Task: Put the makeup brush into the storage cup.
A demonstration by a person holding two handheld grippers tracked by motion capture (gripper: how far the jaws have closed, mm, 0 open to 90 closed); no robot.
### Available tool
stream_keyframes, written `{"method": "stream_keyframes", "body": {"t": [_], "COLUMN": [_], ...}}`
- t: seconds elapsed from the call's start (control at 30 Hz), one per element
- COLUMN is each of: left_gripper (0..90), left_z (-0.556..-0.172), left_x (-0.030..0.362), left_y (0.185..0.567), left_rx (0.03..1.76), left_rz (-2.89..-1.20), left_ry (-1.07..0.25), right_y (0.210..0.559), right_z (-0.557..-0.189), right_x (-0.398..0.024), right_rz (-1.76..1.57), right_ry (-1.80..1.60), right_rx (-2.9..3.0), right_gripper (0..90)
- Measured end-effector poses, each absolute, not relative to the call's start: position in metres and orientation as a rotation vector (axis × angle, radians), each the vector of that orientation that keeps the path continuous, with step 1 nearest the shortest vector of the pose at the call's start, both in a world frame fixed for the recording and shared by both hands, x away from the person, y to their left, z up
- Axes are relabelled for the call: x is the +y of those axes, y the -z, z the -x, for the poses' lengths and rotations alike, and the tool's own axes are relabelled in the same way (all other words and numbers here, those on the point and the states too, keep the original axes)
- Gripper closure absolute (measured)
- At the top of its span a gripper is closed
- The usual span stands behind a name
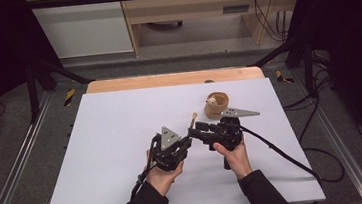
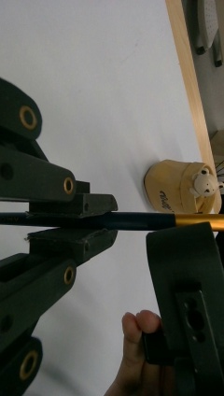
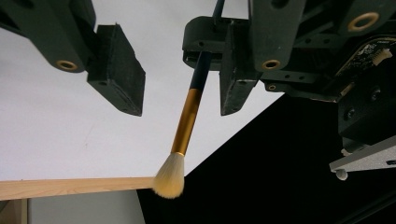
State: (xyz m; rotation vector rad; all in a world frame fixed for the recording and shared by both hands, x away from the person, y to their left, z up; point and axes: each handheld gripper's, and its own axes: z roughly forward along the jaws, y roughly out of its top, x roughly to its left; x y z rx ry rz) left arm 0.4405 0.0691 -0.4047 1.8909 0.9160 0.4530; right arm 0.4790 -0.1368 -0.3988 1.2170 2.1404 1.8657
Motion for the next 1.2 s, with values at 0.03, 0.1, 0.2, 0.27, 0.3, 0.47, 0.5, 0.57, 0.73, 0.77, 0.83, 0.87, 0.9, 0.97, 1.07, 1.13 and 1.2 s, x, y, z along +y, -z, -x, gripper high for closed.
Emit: {"method": "stream_keyframes", "body": {"t": [0.03, 0.1, 0.2, 0.27, 0.3, 0.47, 0.5, 0.57, 0.73, 0.77, 0.83, 0.87, 0.9, 0.97, 1.07, 1.13, 1.2], "left_gripper": [83.2, 83.2, 83.2, 83.2, 83.2, 83.2, 83.2, 83.2, 83.2, 83.2, 83.2, 83.2, 83.2, 83.2, 83.1, 82.9, 82.2], "left_z": [-0.4403, -0.4391, -0.4379, -0.4376, -0.4375, -0.4374, -0.4375, -0.4374, -0.4367, -0.4366, -0.4363, -0.4363, -0.4361, -0.4359, -0.4356, -0.4357, -0.4358], "left_x": [0.0686, 0.0668, 0.0649, 0.0652, 0.0652, 0.0653, 0.0657, 0.0652, 0.0642, 0.0637, 0.0633, 0.0633, 0.0633, 0.0633, 0.0633, 0.0633, 0.0635], "left_y": [0.4046, 0.4049, 0.4061, 0.406, 0.4061, 0.4067, 0.4067, 0.4071, 0.4079, 0.4082, 0.4083, 0.4083, 0.4084, 0.4083, 0.4082, 0.4082, 0.4081], "left_rx": [0.915, 0.908, 0.907, 0.902, 0.902, 0.901, 0.898, 0.899, 0.897, 0.897, 0.898, 0.897, 0.897, 0.894, 0.886, 0.878, 0.869], "left_rz": [-1.891, -1.895, -1.895, -1.902, -1.899, -1.898, -1.905, -1.903, -1.905, -1.903, -1.902, -1.903, -1.903, -1.905, -1.906, -1.908, -1.912], "left_ry": [-0.451, -0.453, -0.451, -0.451, -0.452, -0.452, -0.454, -0.45, -0.453, -0.452, -0.452, -0.453, -0.452, -0.453, -0.454, -0.455, -0.454], "right_y": [0.3986, 0.3984, 0.398, 0.3981, 0.3979, 0.3983, 0.3983, 0.3986, 0.3983, 0.3983, 0.398, 0.3979, 0.3978, 0.3977, 0.3974, 0.3966, 0.3964], "right_z": [-0.4788, -0.4787, -0.4786, -0.4786, -0.4786, -0.4786, -0.4786, -0.4789, -0.4787, -0.4787, -0.4783, -0.4781, -0.4781, -0.4779, -0.4776, -0.4772, -0.4771], "right_x": [-0.137, -0.1374, -0.1378, -0.1381, -0.1381, -0.138, -0.138, -0.1381, -0.1384, -0.1385, -0.1385, -0.1386, -0.1386, -0.1386, -0.139, -0.1392, -0.1396], "right_rz": [-1.215, -1.213, -1.213, -1.216, -1.217, -1.222, -1.222, -1.207, -1.203, -1.2, -1.196, -1.194, -1.19, -1.185, -1.18, -1.184, -1.178], "right_ry": [-1.865, -1.866, -1.866, -1.864, -1.867, -1.876, -1.876, -1.879, -1.888, -1.891, -1.897, -1.902, -1.905, -1.909, -1.908, -1.909, -1.907], "right_rx": [2.14, 2.143, 2.148, 2.155, 2.163, 2.186, 2.186, 2.192, 2.207, 2.211, 2.214, 2.217, 2.219, 2.222, 2.227, 2.231, 2.231], "right_gripper": [52.2, 54.9, 60.6, 64.2, 65.8, 73.0, 73.0, 76.4, 80.5, 81.1, 82.2, 82.8, 83.2, 83.4, 83.7, 83.7, 83.7]}}
